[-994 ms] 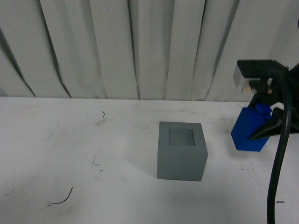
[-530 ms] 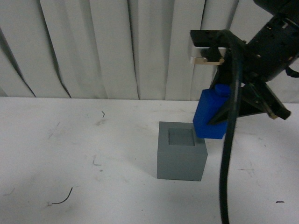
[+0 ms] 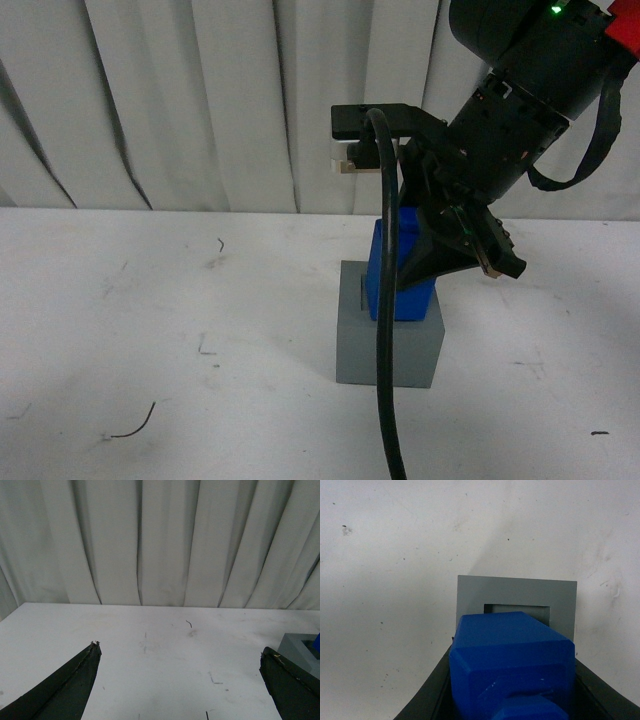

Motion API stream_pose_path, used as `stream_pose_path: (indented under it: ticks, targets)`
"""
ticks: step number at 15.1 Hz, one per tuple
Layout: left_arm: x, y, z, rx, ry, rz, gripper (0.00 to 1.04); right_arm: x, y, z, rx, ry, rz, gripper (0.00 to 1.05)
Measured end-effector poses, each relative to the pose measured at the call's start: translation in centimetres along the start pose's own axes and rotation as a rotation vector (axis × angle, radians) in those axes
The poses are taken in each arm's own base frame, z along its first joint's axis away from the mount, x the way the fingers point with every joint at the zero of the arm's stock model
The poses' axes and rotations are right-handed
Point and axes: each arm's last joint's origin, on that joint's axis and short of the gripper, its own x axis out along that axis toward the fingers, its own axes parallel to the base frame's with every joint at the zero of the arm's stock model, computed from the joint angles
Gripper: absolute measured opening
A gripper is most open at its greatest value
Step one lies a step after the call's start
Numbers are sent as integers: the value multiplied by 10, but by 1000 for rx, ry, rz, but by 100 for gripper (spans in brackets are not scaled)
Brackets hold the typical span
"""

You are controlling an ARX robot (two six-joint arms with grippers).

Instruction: Insert blue part into gray base

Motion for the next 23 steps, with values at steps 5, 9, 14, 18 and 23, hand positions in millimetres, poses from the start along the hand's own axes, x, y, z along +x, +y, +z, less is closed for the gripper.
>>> stream_pose_path:
  ticks: [5, 9, 14, 18, 23]
  targets:
    - [0, 0, 0, 0, 0, 0, 98, 4, -8, 1, 17, 10, -19, 47]
    - [0, 0, 0, 0, 0, 0, 98, 7, -12, -3, 25, 6, -33, 47]
    - [0, 0, 0, 0, 0, 0, 98, 12, -11, -5, 27, 5, -39, 47]
    - [0, 0, 0, 0, 0, 0, 98, 16, -10, -7, 28, 16, -38, 68]
    - [0, 0, 0, 0, 0, 0, 98, 19, -7, -6, 32, -12, -33, 98]
